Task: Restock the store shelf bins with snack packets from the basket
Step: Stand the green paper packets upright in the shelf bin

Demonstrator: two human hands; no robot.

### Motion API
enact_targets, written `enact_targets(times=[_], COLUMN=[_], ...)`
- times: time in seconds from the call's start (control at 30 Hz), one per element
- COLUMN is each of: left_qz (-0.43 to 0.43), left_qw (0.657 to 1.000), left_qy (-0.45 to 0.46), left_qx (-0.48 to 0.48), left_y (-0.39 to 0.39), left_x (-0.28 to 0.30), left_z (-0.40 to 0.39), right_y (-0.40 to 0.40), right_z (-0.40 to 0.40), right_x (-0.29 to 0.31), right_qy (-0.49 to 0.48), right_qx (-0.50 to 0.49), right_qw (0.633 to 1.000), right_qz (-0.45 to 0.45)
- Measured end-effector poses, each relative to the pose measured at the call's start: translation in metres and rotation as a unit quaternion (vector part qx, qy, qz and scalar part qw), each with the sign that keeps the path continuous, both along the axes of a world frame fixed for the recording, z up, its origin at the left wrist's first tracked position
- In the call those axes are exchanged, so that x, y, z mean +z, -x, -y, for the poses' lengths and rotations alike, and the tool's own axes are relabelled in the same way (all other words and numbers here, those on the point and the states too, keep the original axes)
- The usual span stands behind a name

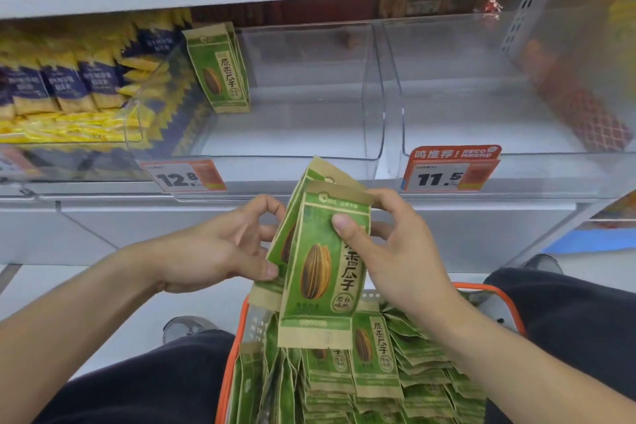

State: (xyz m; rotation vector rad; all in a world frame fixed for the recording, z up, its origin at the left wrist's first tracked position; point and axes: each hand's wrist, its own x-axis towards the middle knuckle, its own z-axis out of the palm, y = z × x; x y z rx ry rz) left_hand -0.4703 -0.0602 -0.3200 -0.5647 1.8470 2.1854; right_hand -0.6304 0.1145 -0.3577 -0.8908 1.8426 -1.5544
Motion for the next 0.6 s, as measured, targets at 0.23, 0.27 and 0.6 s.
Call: enact_targets(times=[0.23,0.27,0.6], left_qz=[0.01,0.007,-0.022], left_qw=[0.995,0.992,0.991], left_qy=[-0.096,-0.12,0.117], left_qx=[0.027,0.032,0.063], left_y=[0.011,0.011,0.009], left_x=[-0.004,-0.004,0.014], left_z=[-0.018,-0.019,-0.025], right_y=[-0.007,-0.008,-0.004], right_z=[0.011,0.013,0.018], right_x=[0.006,0.006,0.015], right_qy=[0.034,0.035,0.043], right_qx=[-0.037,-0.039,0.031], right_qw=[0.997,0.997,0.998], right_qz=[0.054,0.051,0.043])
